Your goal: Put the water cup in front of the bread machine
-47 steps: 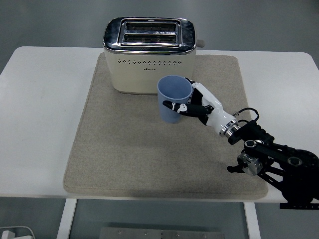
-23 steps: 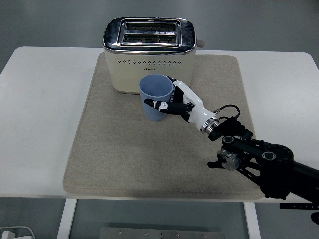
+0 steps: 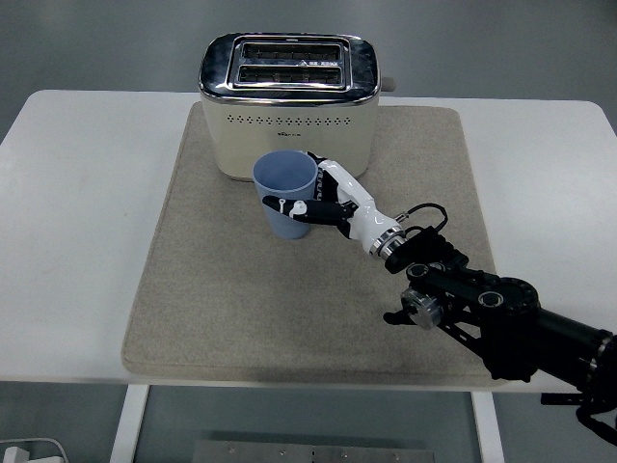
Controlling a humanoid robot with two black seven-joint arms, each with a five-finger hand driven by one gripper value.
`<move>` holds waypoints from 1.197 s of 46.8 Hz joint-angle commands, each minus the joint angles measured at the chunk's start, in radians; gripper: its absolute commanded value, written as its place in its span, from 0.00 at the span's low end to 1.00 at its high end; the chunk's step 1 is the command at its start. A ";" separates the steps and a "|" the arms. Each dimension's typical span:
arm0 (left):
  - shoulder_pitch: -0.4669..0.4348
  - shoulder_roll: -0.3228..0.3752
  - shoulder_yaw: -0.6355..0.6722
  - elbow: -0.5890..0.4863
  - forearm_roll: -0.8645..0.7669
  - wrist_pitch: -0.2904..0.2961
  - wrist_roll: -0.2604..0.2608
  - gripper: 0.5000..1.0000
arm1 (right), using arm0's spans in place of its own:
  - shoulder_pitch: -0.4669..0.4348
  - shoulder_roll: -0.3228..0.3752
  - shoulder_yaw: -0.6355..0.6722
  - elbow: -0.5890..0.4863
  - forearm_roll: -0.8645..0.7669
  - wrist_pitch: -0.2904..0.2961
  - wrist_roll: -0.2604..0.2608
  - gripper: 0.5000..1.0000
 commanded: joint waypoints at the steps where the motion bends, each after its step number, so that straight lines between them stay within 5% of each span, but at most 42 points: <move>1: 0.000 0.000 0.000 0.000 0.000 0.000 0.000 1.00 | -0.002 0.001 0.001 -0.010 0.001 -0.003 0.000 0.11; 12: 0.000 0.000 0.000 0.000 0.000 0.000 0.000 1.00 | -0.013 0.001 0.003 -0.021 0.002 -0.015 0.003 0.16; 16: 0.000 0.000 0.000 0.000 0.000 0.000 0.000 1.00 | -0.016 0.001 0.004 -0.021 0.002 -0.017 0.006 0.34; 32: 0.000 0.000 0.000 0.000 0.000 0.000 0.000 1.00 | -0.024 0.001 0.015 -0.018 0.002 -0.017 0.012 0.71; 44: 0.000 0.000 0.000 0.000 0.000 0.000 0.000 1.00 | -0.026 0.001 0.015 -0.010 0.004 -0.017 0.012 0.83; 56: 0.000 0.000 0.000 0.000 0.000 0.000 0.000 1.00 | -0.038 0.001 0.021 -0.007 0.005 -0.018 0.014 0.83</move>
